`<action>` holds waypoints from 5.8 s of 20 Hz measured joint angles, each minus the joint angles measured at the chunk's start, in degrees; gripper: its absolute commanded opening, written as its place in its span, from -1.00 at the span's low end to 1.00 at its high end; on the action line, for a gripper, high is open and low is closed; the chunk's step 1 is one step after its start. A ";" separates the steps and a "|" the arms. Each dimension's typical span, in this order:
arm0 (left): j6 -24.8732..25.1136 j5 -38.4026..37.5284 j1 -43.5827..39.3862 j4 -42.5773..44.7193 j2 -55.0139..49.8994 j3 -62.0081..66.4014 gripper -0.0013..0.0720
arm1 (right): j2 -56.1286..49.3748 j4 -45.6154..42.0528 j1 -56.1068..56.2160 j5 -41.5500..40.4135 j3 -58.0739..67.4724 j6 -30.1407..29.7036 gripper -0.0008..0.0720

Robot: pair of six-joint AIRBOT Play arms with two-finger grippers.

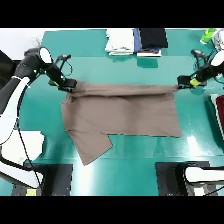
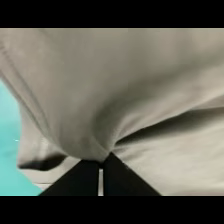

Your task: Fold the shirts.

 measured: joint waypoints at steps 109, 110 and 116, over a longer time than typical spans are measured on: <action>-11.30 25.73 -7.41 5.31 20.15 -22.82 -0.69 | 0.55 2.23 -2.12 3.76 -4.22 2.89 0.77; -10.99 25.27 -7.50 4.52 20.17 -22.75 -0.69 | 0.57 2.97 -3.02 3.76 -5.99 2.69 0.77; -9.68 24.39 -10.40 2.16 20.22 -22.77 -0.90 | -1.64 9.09 -4.26 0.37 -12.41 1.38 0.70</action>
